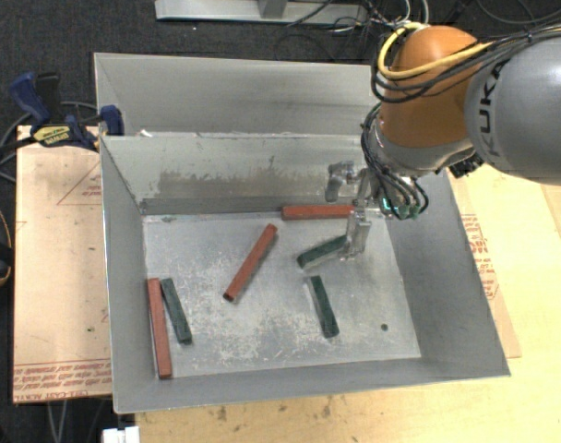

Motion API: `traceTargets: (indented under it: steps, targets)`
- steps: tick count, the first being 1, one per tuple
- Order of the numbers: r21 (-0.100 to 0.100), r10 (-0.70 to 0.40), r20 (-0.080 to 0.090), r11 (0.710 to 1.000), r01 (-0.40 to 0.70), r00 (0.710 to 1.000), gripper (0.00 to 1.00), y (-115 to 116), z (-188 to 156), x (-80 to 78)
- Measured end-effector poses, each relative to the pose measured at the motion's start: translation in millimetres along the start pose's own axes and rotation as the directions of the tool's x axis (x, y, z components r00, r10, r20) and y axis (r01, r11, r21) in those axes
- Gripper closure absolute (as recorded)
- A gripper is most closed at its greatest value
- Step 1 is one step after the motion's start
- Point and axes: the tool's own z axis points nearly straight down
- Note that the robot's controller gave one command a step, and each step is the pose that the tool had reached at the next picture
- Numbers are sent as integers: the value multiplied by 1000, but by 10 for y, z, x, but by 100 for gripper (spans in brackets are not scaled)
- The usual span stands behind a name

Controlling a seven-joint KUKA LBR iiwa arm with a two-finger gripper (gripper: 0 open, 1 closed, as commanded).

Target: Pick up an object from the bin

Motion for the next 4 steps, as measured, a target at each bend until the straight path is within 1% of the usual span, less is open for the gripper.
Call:
traceTargets:
  steps: [1, 2, 3, 4]
  targets:
    - [0, -14, 2, 1000, 14, 1000, 0, -78, 653, -138]
    - [1, -156, 4, 988, 156, 988, 0, -421, 1230, -129]
    - [2, -157, 9, 988, 157, 988, 100, -410, 1197, -147]
    - [6, -231, 19, 973, 231, 973, 100, -475, -326, -283]
